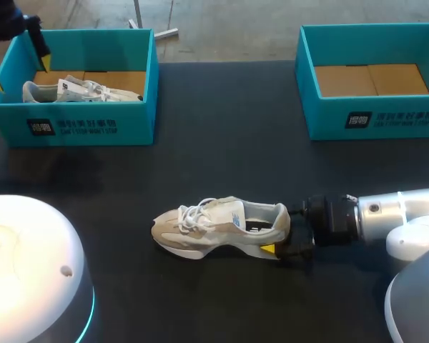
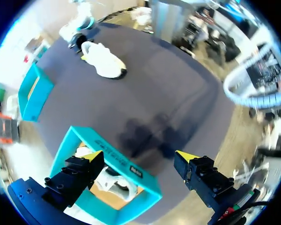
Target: Take the shoe out of the shoebox, open the shoe tongue, remove and reinsert the insole, then place the shoe into the shoebox
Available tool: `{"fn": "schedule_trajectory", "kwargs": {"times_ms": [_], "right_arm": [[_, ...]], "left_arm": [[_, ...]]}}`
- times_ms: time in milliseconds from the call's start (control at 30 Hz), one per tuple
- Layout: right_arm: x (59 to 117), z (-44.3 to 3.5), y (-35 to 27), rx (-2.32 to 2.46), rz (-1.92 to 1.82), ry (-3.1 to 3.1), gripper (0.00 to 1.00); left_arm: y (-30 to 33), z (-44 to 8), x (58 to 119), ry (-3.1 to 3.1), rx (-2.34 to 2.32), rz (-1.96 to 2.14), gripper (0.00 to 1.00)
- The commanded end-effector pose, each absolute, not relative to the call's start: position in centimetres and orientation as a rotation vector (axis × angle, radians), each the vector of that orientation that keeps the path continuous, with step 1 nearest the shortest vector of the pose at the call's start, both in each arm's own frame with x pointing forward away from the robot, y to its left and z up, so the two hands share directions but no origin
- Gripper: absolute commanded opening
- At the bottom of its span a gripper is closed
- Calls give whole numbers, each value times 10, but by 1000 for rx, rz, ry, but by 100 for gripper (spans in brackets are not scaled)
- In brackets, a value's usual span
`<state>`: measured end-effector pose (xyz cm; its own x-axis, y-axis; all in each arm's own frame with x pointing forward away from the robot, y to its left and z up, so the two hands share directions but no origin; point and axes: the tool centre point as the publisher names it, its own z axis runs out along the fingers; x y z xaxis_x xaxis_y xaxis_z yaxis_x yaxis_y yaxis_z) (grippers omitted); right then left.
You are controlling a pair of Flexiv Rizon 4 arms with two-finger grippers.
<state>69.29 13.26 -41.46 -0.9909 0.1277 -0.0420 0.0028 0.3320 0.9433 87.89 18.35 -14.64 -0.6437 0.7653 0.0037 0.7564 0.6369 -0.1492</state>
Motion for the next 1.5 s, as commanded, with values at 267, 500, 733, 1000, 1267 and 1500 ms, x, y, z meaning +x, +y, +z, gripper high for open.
{"fn": "schedule_trajectory", "kwargs": {"times_ms": [267, 500, 733, 1000, 1267, 1500], "right_arm": [[694, -415, 135, 122, 1745, 2480, 0], [694, -415, 135, 122, 1745, 2480, 0], [694, -415, 135, 122, 1745, 2480, 0], [694, -415, 135, 122, 1745, 2480, 0], [694, -415, 135, 122, 1745, 2480, 0], [694, -415, 135, 122, 1745, 2480, 0]], "left_arm": [[137, -149, 786, -3036, -247, 45, 100], [131, -150, 769, -3025, -202, 94, 100], [131, -150, 769, -3025, -202, 94, 100], [109, -165, 744, -2958, 176, 71, 100], [74, -168, 693, -2820, 805, -20, 100], [72, -168, 688, -2803, 868, -3, 100]]}}
